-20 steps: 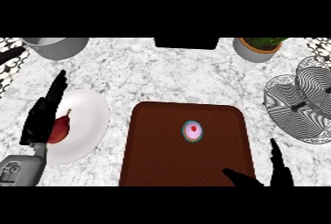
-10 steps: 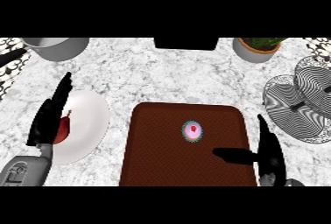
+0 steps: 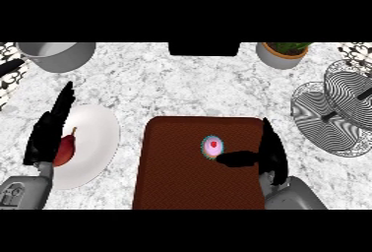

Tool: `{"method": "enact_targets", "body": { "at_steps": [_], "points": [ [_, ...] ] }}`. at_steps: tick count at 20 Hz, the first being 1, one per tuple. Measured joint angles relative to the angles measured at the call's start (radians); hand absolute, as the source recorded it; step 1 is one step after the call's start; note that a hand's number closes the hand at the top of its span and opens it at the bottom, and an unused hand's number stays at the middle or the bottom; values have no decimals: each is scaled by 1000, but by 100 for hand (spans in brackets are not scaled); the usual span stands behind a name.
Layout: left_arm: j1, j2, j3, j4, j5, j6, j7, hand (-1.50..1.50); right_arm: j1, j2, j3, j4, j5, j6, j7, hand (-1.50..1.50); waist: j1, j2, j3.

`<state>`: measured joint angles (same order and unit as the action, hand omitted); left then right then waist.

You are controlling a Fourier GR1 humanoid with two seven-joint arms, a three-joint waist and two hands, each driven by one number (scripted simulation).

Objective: Pick the cupcake from the tray and place it in the tiered basket

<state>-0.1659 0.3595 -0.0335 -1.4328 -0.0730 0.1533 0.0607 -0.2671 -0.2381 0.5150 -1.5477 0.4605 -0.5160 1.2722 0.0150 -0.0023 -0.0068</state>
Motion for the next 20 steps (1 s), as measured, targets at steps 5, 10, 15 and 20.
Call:
{"method": "enact_targets", "body": {
  "at_steps": [5,10,15,20],
  "points": [
    [13,1,8,-9,-1,-1,1,0,-49,97,-28,81,75,40,5,-150,-10,-3,2],
    [24,-9,7,-6,-11,10,-2,0,-69,167,-53,139,168,95,8,-150,-23,-6,1],
    [24,-18,4,-11,-21,18,8,0,-96,214,-79,188,245,144,4,-150,-23,-6,2],
    [1,-26,4,-5,-26,19,18,0,-124,227,-94,231,245,175,-4,-150,-19,-5,3]
  ]
}}
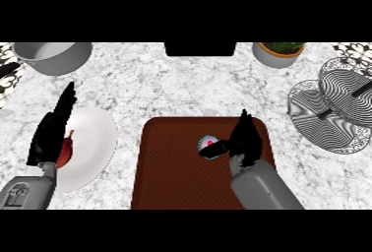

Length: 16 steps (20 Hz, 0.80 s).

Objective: Pick the cupcake from the tray and place it in the tiered basket

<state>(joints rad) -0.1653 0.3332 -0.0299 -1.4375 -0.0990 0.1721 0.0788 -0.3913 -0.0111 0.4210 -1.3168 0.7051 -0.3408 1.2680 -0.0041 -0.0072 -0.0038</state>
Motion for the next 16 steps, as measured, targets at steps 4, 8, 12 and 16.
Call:
{"method": "enact_targets", "body": {
  "at_steps": [4,8,12,16],
  "points": [
    [12,4,4,-8,5,-12,-5,0,-9,3,-7,30,-19,10,-13,-150,7,0,0],
    [13,13,16,-5,10,-23,-11,0,-3,4,-7,42,-35,14,-19,-150,7,-1,0],
    [19,0,6,-21,3,-18,-4,0,3,4,-7,54,-40,15,-22,-150,8,-1,1],
    [15,6,17,-24,10,-29,1,0,-10,4,-10,85,-55,14,-23,-150,11,2,2]
  ]
}}
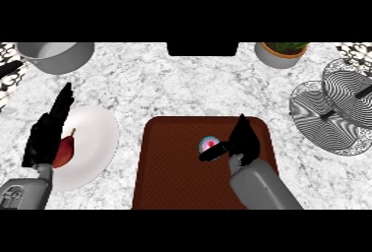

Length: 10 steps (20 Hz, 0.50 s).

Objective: Pick the cupcake from the tray and place it in the tiered basket

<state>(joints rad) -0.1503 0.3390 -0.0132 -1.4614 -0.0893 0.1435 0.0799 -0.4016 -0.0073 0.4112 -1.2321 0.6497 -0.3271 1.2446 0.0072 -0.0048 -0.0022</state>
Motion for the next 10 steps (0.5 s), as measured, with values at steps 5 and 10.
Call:
{"method": "enact_targets", "body": {
  "at_steps": [5,10],
  "points": [
    [-4,-9,0,15,-7,-2,-13,0,-18,0,20,37,-38,-14,-4,-150,3,3,1],
    [-3,-13,4,30,-12,-6,-33,0,-25,-1,53,72,-89,-47,-14,-150,7,4,1]
  ]
}}
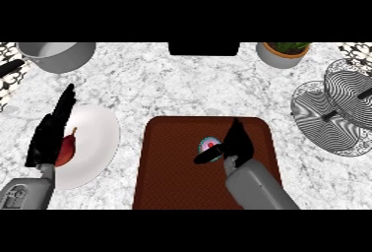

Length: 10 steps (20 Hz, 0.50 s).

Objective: Pick the cupcake from the tray and place it in the tiered basket

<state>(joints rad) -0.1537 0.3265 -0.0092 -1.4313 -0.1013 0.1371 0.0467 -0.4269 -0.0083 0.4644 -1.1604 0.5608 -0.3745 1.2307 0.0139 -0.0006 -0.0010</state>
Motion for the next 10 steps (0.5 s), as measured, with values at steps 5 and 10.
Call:
{"method": "enact_targets", "body": {
  "at_steps": [5,10],
  "points": [
    [-25,2,7,-1,0,-11,24,0,-34,-5,26,26,-96,3,-11,150,-1,-3,-3],
    [-23,-5,10,-6,-7,-10,23,0,-97,-5,78,88,-103,36,-15,150,-1,-2,-2]
  ]
}}
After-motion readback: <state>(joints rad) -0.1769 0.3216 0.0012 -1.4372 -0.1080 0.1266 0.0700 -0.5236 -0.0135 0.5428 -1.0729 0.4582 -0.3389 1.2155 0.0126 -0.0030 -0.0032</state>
